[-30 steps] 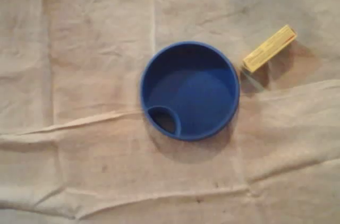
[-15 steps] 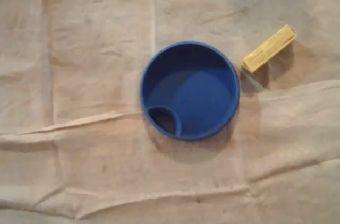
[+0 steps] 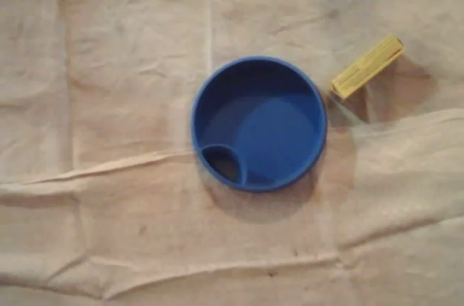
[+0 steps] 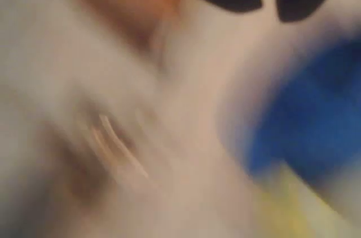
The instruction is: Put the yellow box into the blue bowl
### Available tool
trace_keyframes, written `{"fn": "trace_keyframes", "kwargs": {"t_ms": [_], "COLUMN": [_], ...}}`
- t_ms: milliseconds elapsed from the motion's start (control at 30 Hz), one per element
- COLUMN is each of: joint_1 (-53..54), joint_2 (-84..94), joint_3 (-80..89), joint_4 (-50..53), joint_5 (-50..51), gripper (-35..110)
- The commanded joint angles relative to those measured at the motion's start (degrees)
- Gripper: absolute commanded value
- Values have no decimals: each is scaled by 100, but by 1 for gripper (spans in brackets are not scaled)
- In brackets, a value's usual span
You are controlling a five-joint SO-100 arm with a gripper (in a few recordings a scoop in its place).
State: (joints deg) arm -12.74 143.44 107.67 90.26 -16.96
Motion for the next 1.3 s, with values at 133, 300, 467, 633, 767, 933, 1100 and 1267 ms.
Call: {"fn": "trace_keyframes", "kwargs": {"t_ms": [133,300,467,633,767,933,1100,1267], "joint_1": [-149,-193,-211,-211,-211,-211,-211,-193], "joint_2": [-1230,-1828,-2681,-3832,-4562,-4869,-4931,-4931], "joint_3": [-141,-457,-1468,-2329,-2725,-2900,-2839,-2812], "joint_4": [-141,-149,-141,-44,-44,-44,-44,-44], "joint_5": [-659,-888,-861,-879,-896,-905,-993,-1178], "gripper": [0,0,1,11,20,27,30,30]}}
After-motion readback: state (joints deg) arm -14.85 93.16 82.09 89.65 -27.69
